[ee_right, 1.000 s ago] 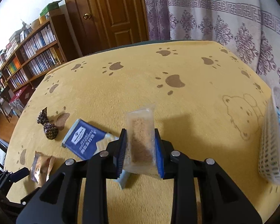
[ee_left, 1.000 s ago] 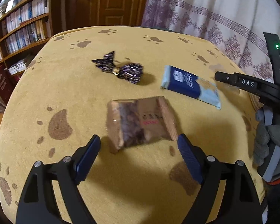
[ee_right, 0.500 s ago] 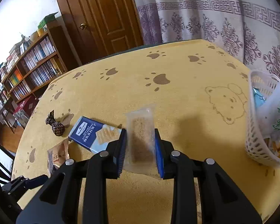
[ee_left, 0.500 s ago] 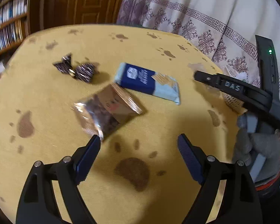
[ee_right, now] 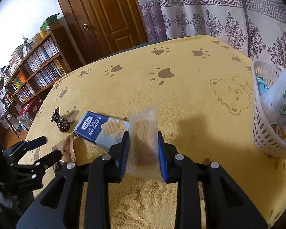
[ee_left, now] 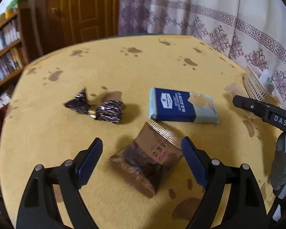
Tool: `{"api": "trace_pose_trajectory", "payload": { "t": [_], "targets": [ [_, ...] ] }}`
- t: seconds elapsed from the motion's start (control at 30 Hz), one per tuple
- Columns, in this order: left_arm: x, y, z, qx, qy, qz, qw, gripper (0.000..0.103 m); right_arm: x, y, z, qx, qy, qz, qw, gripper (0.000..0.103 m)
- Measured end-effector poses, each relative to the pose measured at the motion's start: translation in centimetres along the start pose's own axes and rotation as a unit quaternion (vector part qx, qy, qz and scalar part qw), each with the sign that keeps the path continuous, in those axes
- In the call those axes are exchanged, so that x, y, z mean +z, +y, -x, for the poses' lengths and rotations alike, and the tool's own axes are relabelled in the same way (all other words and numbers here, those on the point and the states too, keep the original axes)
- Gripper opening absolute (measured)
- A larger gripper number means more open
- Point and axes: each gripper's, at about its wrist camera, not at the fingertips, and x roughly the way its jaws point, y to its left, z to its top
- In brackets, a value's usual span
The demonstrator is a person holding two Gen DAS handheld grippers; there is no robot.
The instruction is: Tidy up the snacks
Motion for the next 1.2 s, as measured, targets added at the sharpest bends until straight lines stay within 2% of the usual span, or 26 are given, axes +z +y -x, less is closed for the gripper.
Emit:
{"api": "trace_pose_trajectory", "payload": {
  "t": [0.27, 0.47, 0.5, 0.53, 0.6, 0.7, 0.77, 1.2],
  "targets": [
    [-1.8, -2.1, 0.4, -0.012, 0.017, -0.023, 0.9995, 0.084, -0.6, -0.8, 0.4, 0.000, 0.001, -0.012, 1.000, 0.029],
    [-2.4, -2.9, 0.6, 0.019, 0.019, -0.025, 0.9993, 0.084, -1.1, -1.2, 0.6, 0.003, 0.002, -0.019, 1.000, 0.029],
    [-2.3, -3.0, 0.3, 0.028, 0.022, -0.026, 0.9990, 0.080, -1.2, -1.2, 0.6, 0.003, 0.002, -0.019, 1.000, 0.029],
    [-2.2, -3.0, -0.2, 0.038, 0.026, -0.029, 0.9985, 0.073, -1.2, -1.2, 0.7, 0.003, 0.002, -0.020, 1.000, 0.029],
    [-2.1, -3.1, -0.7, 0.046, 0.029, -0.034, 0.9979, 0.068, -1.3, -1.3, 0.9, 0.004, 0.001, -0.020, 1.000, 0.029],
    [-2.0, -3.5, -0.7, 0.052, 0.022, -0.040, 0.9976, 0.057, -1.4, -1.6, 1.5, 0.004, -0.004, -0.024, 1.000, 0.029],
    [-2.0, -3.6, -0.3, 0.058, 0.017, -0.035, 0.9976, 0.055, -1.3, -1.8, 1.8, 0.003, -0.008, -0.026, 1.000, 0.029],
    [-0.7, -4.9, 4.7, 0.046, -0.047, -0.004, 0.9978, 0.054, -0.6, -3.3, 5.3, 0.005, -0.048, -0.043, 0.998, 0.029]
  ]
}}
